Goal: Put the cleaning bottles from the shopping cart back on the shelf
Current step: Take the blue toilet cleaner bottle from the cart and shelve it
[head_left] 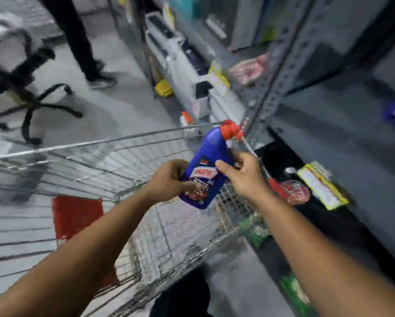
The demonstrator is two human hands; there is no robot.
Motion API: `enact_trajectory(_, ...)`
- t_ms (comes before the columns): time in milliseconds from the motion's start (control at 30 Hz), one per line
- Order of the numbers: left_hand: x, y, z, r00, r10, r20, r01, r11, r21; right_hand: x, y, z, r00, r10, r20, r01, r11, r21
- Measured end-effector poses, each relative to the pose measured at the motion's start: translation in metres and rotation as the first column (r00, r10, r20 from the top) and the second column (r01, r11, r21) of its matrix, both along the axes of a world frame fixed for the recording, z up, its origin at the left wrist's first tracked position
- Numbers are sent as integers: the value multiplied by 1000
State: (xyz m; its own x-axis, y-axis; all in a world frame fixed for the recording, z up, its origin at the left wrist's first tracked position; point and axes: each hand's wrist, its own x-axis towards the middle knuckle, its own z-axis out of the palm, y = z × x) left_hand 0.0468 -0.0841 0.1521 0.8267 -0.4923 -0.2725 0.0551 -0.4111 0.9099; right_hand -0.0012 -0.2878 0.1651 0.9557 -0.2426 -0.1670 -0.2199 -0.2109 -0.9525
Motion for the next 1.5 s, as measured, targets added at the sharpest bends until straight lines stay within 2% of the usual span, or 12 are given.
enact_trajectory(167, -25, -100, 68, 985, -131, 116, 154, 963, -219, -69, -67, 93, 940, -203, 272, 249, 957, -146)
enact_trajectory(267, -42, -165, 88, 973, -178, 148, 215, 930, -299, -103, -109, 122, 891, -310, 332, 394, 892, -224)
enact_trajectory(400, -69, -248, 105, 922, -314, 228, 375, 872, -314, -150, -165, 144, 785, -464, 410, 601, 731, -324)
enact_trajectory(567, -83, -293, 87, 921, -339, 190, 387, 849, -361, -169, -189, 141, 778, -495, 388, 628, 649, -430)
enact_trajectory(733, -80, -312, 77, 912, -379, 158, 410, 818, -403, -175, -196, 141, 761, -521, 387, 649, 600, -468)
enact_trajectory(800, -75, -310, 71, 884, -443, 149, 464, 787, -406, -179, -194, 134, 774, -534, 339, 632, 627, -456)
enact_trajectory(933, -63, -308, 72, 804, -569, 172, 589, 726, -355, -187, -183, 112, 796, -550, 253, 605, 740, -293)
enact_trajectory(1133, -34, -302, 80, 746, -617, 251, 666, 699, -261, -163, -171, 101, 756, -594, 273, 654, 679, -333)
enact_trajectory(1333, 7, -292, 84, 741, -620, 258, 671, 679, -298, -121, -165, 97, 737, -604, 303, 675, 671, -305)
enact_trajectory(1500, 18, -292, 79, 750, -621, 227, 658, 667, -350, -109, -167, 94, 743, -611, 273, 667, 705, -240)
